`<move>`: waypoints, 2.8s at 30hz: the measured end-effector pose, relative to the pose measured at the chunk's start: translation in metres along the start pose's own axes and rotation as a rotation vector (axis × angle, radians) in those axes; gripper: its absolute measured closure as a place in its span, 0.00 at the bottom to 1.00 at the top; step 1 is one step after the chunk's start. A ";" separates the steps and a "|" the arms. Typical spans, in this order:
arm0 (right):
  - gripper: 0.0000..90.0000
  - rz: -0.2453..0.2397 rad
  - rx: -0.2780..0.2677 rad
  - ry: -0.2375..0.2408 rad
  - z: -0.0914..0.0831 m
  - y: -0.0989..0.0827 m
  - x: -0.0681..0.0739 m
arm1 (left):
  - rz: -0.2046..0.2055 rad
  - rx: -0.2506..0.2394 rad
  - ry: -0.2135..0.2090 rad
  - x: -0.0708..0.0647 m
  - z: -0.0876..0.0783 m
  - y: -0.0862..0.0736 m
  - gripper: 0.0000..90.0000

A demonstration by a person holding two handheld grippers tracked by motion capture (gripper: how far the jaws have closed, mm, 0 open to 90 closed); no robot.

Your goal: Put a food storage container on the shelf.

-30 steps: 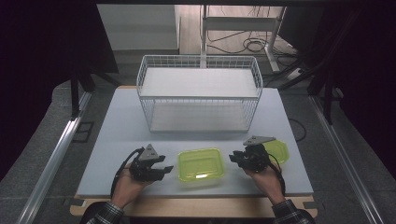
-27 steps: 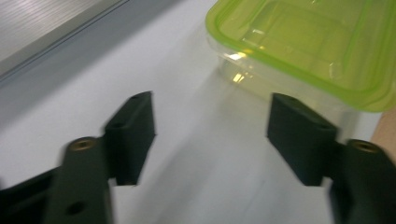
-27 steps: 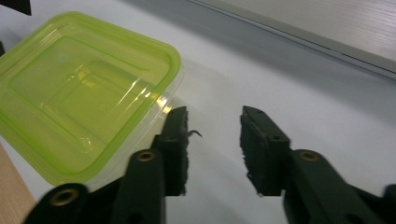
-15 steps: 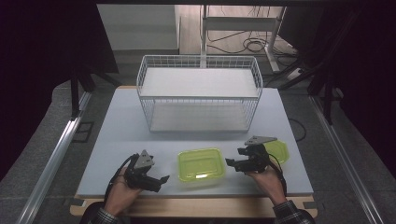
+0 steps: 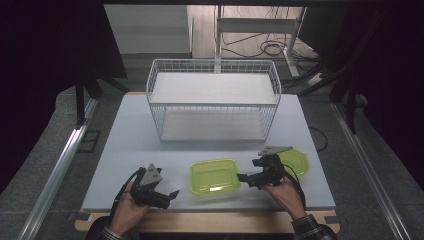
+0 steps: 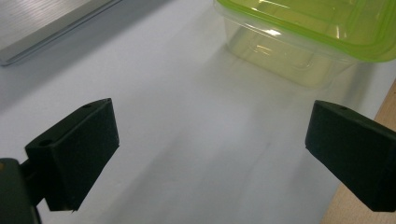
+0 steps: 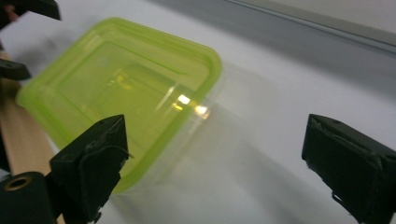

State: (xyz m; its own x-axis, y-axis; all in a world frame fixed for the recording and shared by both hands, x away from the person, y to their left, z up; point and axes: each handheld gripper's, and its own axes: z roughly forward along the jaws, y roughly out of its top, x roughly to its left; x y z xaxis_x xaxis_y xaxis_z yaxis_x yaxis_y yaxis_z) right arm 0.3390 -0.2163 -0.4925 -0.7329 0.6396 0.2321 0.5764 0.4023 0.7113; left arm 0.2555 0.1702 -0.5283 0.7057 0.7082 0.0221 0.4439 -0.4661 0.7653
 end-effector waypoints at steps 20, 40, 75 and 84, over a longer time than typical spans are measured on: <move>0.61 0.170 0.089 0.119 0.020 0.014 -0.002 | 0.071 0.044 0.026 -0.006 0.005 0.000 0.04; 0.89 0.403 0.164 0.318 0.034 0.021 -0.016 | 0.117 0.068 0.041 -0.008 0.007 0.000 0.04; 0.89 0.419 -0.040 0.293 -0.003 0.052 -0.029 | 0.058 0.072 0.089 0.001 0.004 -0.003 0.02; 0.89 0.424 -0.085 0.288 -0.009 0.065 -0.031 | 0.056 0.079 0.088 0.001 0.004 -0.003 0.02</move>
State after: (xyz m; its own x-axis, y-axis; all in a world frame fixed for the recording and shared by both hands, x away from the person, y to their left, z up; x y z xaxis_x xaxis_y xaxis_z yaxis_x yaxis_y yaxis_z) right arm 0.3960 -0.2164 -0.4474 -0.5176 0.5241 0.6763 0.8218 0.0843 0.5636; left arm 0.2573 0.1705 -0.5336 0.6805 0.7224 0.1225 0.4499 -0.5439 0.7084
